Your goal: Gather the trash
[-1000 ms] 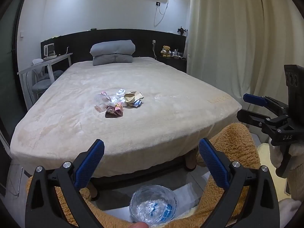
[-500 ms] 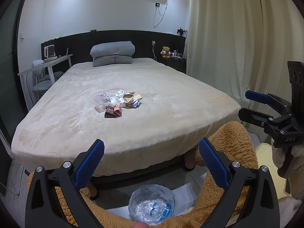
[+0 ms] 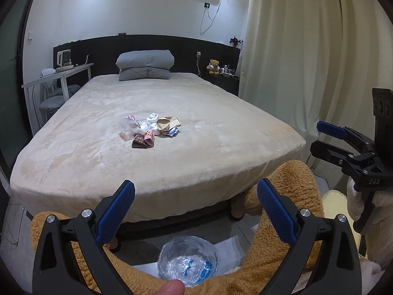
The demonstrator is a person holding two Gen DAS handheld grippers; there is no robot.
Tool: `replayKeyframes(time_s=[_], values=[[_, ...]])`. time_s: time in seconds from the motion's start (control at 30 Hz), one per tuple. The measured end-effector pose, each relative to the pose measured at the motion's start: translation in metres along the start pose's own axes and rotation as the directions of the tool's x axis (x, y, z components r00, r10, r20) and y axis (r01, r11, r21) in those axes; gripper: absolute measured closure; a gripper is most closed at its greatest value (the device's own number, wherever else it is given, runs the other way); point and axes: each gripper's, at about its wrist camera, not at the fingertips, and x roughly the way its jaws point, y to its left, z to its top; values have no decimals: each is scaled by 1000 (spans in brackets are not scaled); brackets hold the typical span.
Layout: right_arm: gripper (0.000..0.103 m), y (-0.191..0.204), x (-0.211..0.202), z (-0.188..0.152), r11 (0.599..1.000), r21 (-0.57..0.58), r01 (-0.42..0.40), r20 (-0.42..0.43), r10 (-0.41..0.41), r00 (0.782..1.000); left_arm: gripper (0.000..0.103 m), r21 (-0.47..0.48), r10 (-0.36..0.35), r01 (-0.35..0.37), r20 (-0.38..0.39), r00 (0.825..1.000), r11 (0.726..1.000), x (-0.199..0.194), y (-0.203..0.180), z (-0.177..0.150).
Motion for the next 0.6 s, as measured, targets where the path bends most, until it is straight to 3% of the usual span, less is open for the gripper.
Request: replayKeyframes(time_s=[0.23,0.6], values=[[4,-1,3,0,1000,5,-1,-10,1,1000,6,-1,-20,20,-23,1000,1000,3,0,-2],[4,-1,6,-3,1000,8,0,-12,0,1000,6,-2,-24,24,4,1000,1000,0,3,-3]])
